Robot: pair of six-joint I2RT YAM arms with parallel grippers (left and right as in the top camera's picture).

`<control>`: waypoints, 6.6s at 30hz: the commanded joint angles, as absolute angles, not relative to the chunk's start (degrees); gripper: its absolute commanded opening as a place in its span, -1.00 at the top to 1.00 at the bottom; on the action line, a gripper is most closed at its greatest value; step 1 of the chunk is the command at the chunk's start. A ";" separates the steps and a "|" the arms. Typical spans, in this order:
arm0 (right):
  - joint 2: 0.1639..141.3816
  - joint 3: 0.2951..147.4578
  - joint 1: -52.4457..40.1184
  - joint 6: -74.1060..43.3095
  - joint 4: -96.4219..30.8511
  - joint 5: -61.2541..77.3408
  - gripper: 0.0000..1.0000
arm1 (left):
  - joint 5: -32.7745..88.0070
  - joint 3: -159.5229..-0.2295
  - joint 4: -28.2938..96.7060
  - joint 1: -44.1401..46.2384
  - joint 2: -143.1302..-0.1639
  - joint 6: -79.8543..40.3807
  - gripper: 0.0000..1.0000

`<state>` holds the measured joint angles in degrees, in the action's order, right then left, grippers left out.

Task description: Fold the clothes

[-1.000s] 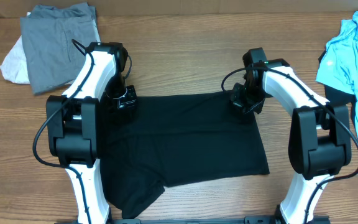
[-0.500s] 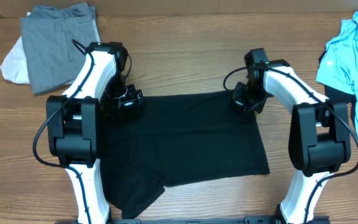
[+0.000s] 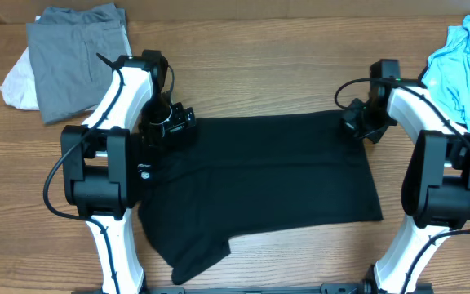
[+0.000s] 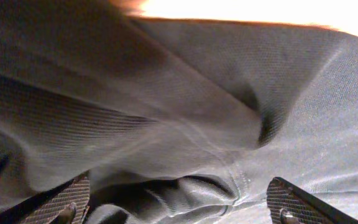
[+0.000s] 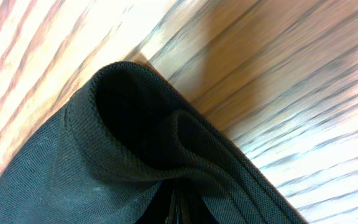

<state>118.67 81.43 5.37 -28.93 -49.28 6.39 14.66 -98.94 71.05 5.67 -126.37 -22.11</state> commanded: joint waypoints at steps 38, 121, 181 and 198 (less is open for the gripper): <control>84.82 119.63 8.69 -33.30 -96.64 5.28 -1.00 | 9.19 -117.73 96.82 8.29 -95.74 -22.22 -0.85; 78.67 59.81 19.14 -35.18 -71.55 11.31 -1.00 | 6.39 -46.50 55.96 51.40 -96.33 -30.87 0.21; 78.67 33.19 19.16 -51.35 -49.47 6.33 0.92 | 7.03 -48.86 60.29 51.35 -96.31 -30.89 0.92; 78.67 39.94 19.14 -52.16 -48.07 16.58 0.93 | -2.46 -65.14 70.11 49.50 -96.29 -29.08 0.92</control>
